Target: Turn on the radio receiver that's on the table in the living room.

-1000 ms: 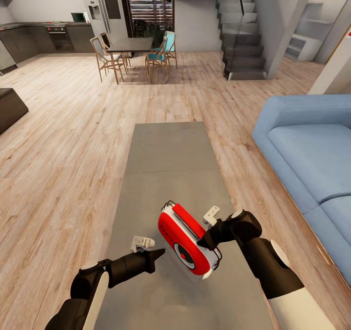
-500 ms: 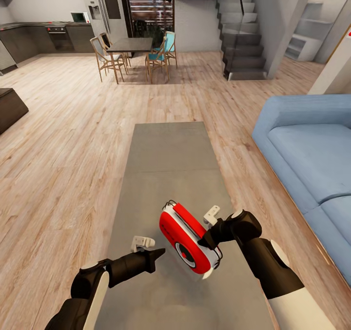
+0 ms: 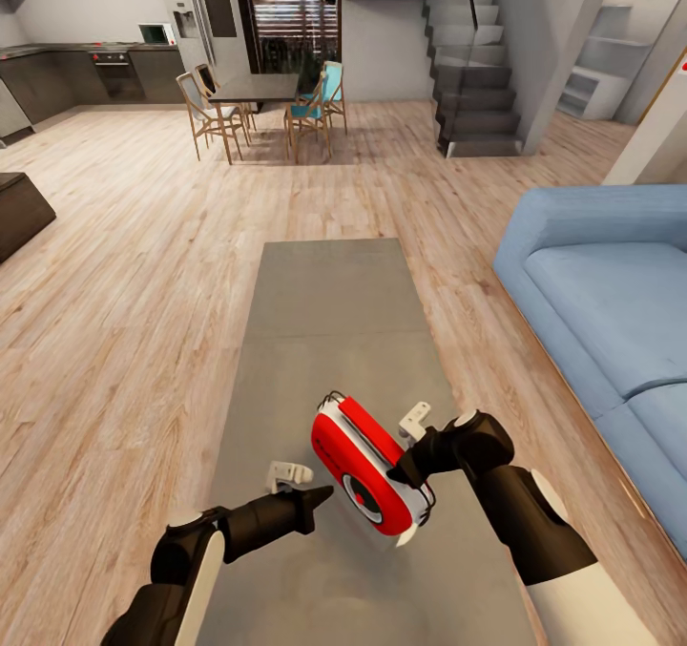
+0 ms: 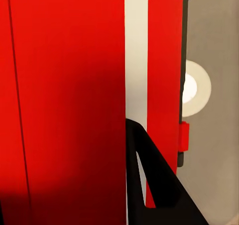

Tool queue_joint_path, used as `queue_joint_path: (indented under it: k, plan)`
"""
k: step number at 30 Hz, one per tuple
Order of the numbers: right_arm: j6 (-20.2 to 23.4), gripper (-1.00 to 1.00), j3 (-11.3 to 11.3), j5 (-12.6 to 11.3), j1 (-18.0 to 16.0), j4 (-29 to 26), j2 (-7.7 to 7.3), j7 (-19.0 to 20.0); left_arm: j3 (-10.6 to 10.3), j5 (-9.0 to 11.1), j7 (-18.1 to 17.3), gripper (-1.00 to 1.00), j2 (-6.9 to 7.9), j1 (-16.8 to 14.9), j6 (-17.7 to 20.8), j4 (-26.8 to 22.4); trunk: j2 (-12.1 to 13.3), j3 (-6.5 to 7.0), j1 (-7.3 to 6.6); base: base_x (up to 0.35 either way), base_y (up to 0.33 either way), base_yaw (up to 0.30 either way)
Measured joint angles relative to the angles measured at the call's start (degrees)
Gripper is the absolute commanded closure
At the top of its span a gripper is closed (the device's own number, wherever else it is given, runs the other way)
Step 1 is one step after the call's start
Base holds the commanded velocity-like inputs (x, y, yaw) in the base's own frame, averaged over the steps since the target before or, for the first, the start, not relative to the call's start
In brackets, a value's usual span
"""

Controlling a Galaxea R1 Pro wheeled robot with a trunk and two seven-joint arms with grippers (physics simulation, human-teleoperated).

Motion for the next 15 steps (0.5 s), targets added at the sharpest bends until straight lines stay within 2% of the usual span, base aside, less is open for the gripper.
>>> queue_joint_path:
  k: [8,11,13,15]
  plan:
    - [0.09,1.00,-0.13,-0.32,0.00,-0.69,-0.16,0.95,-0.32,-0.57,0.36,1.00,0.05,0.00,-0.08,0.38,0.00,0.00,0.00,0.000,0.000,0.000]
    - [0.29,1.00,-0.56,-0.63,0.00,-1.95,-0.42,4.29,-0.34,-0.70,0.28,1.00,0.25,0.00,-0.11,0.38,0.00,0.00,0.00,0.000,0.000,0.000]
    - [0.20,1.00,-1.29,-0.44,0.00,-2.49,-1.21,6.94,-0.34,-0.75,0.23,1.00,0.36,0.00,-0.11,0.36,0.00,0.00,0.00,0.000,0.000,0.000]
    - [0.01,1.00,-2.59,-0.20,-0.01,-3.01,-2.67,9.58,-0.34,-0.80,0.21,1.00,0.43,0.00,-0.11,0.34,0.00,0.00,0.00,0.000,0.000,0.000]
